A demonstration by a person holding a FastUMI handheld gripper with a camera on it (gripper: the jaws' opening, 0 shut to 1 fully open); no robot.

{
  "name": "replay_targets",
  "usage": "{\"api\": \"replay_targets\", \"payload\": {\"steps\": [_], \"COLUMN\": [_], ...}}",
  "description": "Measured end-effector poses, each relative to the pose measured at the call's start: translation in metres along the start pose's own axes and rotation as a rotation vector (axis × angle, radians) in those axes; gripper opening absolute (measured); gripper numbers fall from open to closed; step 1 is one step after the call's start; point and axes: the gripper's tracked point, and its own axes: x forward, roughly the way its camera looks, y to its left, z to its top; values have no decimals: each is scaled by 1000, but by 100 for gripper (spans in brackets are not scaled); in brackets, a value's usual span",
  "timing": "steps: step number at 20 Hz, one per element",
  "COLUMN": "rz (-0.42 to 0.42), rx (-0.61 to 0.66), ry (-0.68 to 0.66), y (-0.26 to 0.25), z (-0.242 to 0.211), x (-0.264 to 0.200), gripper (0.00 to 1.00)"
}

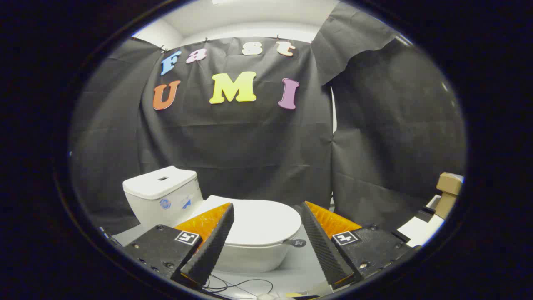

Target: Open the toilet lid.

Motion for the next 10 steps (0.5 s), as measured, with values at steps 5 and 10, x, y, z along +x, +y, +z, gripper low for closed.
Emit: {"api": "replay_targets", "payload": {"steps": [5,10], "rz": [-4,-6], "rx": [-4,-3], "ry": [18,11], "y": [0,-2], "z": [-6,-3], "x": [2,1], "gripper": [100,100]}}
